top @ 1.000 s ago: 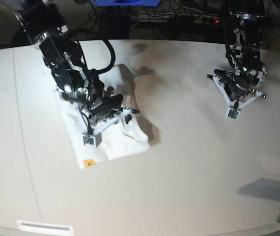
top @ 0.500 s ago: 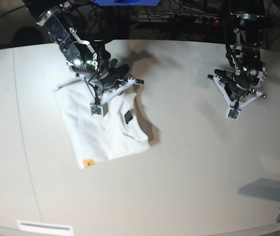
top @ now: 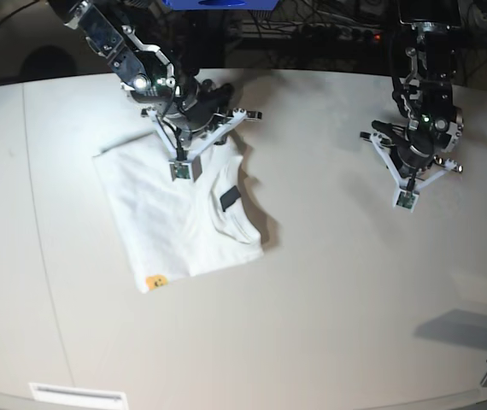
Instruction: Fold the T-shirt properly
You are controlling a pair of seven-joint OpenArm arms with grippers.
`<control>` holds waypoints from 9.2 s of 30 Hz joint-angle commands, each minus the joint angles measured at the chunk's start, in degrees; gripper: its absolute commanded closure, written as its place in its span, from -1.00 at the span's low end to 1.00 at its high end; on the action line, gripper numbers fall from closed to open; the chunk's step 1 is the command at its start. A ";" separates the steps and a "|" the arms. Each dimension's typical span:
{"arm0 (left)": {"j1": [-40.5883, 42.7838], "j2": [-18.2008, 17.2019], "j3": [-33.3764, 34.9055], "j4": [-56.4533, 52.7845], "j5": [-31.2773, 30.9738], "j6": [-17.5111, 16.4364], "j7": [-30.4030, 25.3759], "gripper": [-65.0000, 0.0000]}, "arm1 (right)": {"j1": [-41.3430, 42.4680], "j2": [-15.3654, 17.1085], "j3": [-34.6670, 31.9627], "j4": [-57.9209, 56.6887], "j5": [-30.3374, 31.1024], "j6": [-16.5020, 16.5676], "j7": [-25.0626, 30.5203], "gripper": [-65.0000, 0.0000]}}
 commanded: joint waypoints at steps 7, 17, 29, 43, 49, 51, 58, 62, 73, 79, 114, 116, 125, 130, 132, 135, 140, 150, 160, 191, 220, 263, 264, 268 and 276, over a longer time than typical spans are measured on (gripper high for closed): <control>-0.76 2.93 0.13 8.40 0.09 -3.57 -1.07 1.00 | 6.23 1.34 0.19 0.47 0.18 -0.06 -2.18 0.99; 1.26 16.38 4.97 9.11 0.53 -16.67 -23.66 1.00 | 9.48 8.81 17.15 0.12 0.26 -0.06 -1.12 0.99; -2.17 16.47 24.92 7.96 0.53 -12.36 -27.62 1.00 | 2.98 15.41 19.17 0.03 0.26 -0.06 6.61 0.99; -2.35 16.56 26.95 -2.41 0.53 -10.16 -27.97 1.00 | 15.20 15.41 19.17 0.03 0.18 -0.06 0.90 1.00; -3.31 18.58 30.11 -2.32 0.53 -10.16 -28.06 1.00 | 15.28 14.70 19.17 -0.85 0.18 -0.06 0.99 1.00; -4.10 19.28 31.52 -3.11 0.53 -10.07 -28.06 1.00 | 15.11 14.70 19.17 -0.85 0.18 -0.06 0.99 1.00; -5.86 21.75 32.22 -9.53 0.53 -9.90 -29.29 1.00 | 14.14 15.06 19.35 -0.85 0.18 -0.06 0.90 1.00; -6.21 21.66 32.22 -16.12 0.53 -5.68 -33.15 1.00 | 13.26 15.14 19.53 -0.85 0.18 -0.06 0.99 1.00; -5.33 13.83 32.22 -15.07 0.44 -4.80 -28.58 1.00 | 13.09 15.23 19.70 -0.85 0.09 -0.06 1.08 1.00; -5.86 8.47 27.82 -10.32 0.53 -4.97 -24.63 1.00 | 13.09 15.14 19.70 -0.76 0.09 -0.06 1.08 1.00; -37.51 6.98 34.33 -42.50 0.53 -4.97 -25.77 1.00 | 13.00 15.23 19.61 -0.76 0.09 -0.06 1.08 1.00; -39.00 8.82 34.51 -44.96 0.53 -4.97 -26.74 1.00 | 13.00 15.23 19.61 -0.76 0.09 -0.06 1.08 1.00; -43.14 17.35 34.59 -51.55 8.61 -5.06 -29.81 1.00 | 13.09 16.64 19.70 -0.76 0.09 -0.06 1.08 1.00; -44.98 22.71 34.51 -57.53 14.15 -5.15 -33.86 1.00 | 13.00 16.73 19.70 -0.76 0.09 -0.06 1.08 1.00; -45.51 24.38 34.51 -59.73 14.06 -5.15 -34.56 1.00 | 13.00 16.73 19.70 -0.76 0.09 -0.06 1.08 1.00; -46.39 26.14 34.59 -60.96 14.42 -5.15 -35.53 1.00 | 13.00 16.73 19.70 -0.76 0.09 -0.06 1.08 1.00; -47.36 27.37 34.24 -60.52 13.98 -5.15 -35.62 1.00 | 13.00 16.73 19.26 -0.76 0.09 -0.06 1.08 1.00; -45.33 25.70 28.79 -45.49 13.80 -5.15 -29.55 1.00 | 12.47 16.37 13.64 -0.76 0.09 -0.06 1.08 1.00; -20.81 25.70 24.84 -20.34 14.42 -4.80 -31.40 1.00 | 13.09 16.37 10.56 -0.85 0.09 -0.06 5.21 1.00; -19.58 28.78 24.84 -33.71 13.98 -1.19 -41.51 1.00 | 15.99 16.64 4.49 -15.88 0.09 -0.06 11.36 1.00; -13.95 23.68 36.53 -35.11 14.50 -1.19 -38.96 1.00 | 5.79 16.46 5.11 -19.22 -5.98 -0.06 16.28 1.00; -0.50 15.15 43.82 -20.78 27.43 -1.19 -37.11 1.00 | -13.90 16.46 16.98 -3.57 -9.06 -0.06 13.91 1.00; -0.50 15.15 43.82 -20.78 27.60 -1.19 -37.11 1.00 | -14.43 16.46 16.98 -3.57 -9.06 -0.06 13.91 1.00; 0.38 15.15 43.91 -20.78 27.52 -1.19 -37.11 1.00 | -15.31 16.37 17.24 -3.57 -9.06 -0.06 14.09 1.00; 1.87 14.36 43.82 -16.83 27.60 -1.19 -37.11 1.00 | -16.45 16.37 17.24 -3.05 -9.06 -0.06 14.26 1.00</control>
